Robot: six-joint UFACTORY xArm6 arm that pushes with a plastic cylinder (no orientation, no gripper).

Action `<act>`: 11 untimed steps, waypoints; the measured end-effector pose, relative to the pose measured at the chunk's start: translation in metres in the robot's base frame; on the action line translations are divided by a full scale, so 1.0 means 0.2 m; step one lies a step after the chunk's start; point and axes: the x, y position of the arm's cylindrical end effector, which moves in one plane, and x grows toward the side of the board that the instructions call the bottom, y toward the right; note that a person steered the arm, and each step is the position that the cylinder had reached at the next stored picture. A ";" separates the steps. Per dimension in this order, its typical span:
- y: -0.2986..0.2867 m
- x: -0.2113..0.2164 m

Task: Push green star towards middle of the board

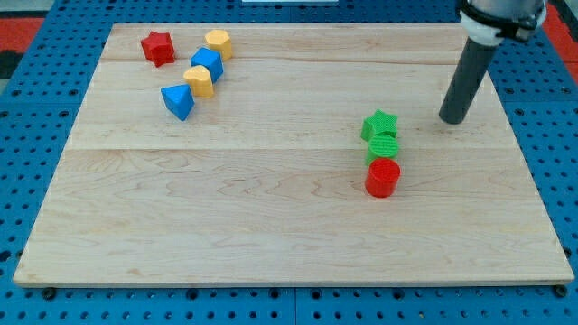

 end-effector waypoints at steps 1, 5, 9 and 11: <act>-0.21 0.07; -0.85 -0.25; -1.00 -0.13; -1.02 -0.40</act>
